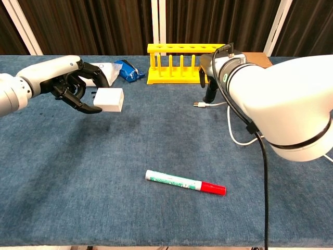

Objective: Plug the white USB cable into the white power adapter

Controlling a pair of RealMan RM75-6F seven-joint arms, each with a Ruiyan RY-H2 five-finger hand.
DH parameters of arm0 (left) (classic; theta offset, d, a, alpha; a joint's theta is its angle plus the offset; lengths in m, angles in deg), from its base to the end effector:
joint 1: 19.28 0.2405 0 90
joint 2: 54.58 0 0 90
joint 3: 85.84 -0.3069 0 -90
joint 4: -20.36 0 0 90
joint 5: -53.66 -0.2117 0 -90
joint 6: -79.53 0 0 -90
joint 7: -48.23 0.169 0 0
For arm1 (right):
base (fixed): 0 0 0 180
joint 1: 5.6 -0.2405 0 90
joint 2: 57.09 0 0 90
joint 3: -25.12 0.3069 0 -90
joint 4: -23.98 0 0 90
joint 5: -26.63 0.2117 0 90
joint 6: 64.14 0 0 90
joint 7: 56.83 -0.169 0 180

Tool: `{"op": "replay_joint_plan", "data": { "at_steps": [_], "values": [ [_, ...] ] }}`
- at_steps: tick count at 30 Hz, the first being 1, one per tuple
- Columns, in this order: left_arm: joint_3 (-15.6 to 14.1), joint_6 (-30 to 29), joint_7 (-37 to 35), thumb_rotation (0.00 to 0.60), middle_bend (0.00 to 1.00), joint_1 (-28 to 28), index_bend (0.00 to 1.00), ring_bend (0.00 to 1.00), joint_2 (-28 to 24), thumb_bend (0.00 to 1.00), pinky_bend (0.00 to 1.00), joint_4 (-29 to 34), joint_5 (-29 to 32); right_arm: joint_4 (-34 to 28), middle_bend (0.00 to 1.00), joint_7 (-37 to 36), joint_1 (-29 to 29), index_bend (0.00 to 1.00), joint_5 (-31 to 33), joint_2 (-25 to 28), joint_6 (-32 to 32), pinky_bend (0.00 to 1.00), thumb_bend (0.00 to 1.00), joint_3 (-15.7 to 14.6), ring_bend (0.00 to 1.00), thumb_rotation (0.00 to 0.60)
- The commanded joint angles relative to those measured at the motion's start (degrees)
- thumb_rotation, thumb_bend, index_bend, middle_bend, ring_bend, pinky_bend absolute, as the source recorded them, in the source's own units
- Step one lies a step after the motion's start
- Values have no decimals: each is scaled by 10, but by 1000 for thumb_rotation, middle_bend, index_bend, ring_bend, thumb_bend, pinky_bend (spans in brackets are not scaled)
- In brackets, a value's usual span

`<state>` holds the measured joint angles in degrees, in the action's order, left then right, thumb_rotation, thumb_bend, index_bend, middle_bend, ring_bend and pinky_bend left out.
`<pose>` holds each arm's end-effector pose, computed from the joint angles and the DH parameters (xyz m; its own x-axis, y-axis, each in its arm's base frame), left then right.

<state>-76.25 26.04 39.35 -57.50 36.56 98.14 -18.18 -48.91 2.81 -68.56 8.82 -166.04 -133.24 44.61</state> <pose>-0.2120 0.3917 -0.0383 0.0886 0.3915 0.9159 0.9679 -0.2511 0.0137 -0.0958 -0.4462 -0.1089 0.6055 -0.3203 0.7285 -0.7816 -0.0666 0.6203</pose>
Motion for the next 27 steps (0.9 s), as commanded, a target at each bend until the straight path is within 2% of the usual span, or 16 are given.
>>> {"op": "replay_joint_plan", "data": {
  "at_steps": [1, 14, 27],
  "values": [
    [-2, 3, 0, 600, 485, 0, 566, 714, 0, 258, 885, 0, -1, 18, 294, 3, 1, 455, 5, -12, 6, 349, 361, 3, 203, 600],
    [-5, 10, 1, 600, 478, -2, 566, 713, 2, 256, 885, -4, -4, 101, 251, 9, -5, 467, 4, -67, 37, 260, 380, 21, 145, 600],
    [-9, 7, -2, 600, 472, 4, 566, 714, -3, 256, 885, -2, -7, 152, 256, 10, -2, 525, -25, -103, 48, 254, 389, 31, 133, 600]
  ]
}}
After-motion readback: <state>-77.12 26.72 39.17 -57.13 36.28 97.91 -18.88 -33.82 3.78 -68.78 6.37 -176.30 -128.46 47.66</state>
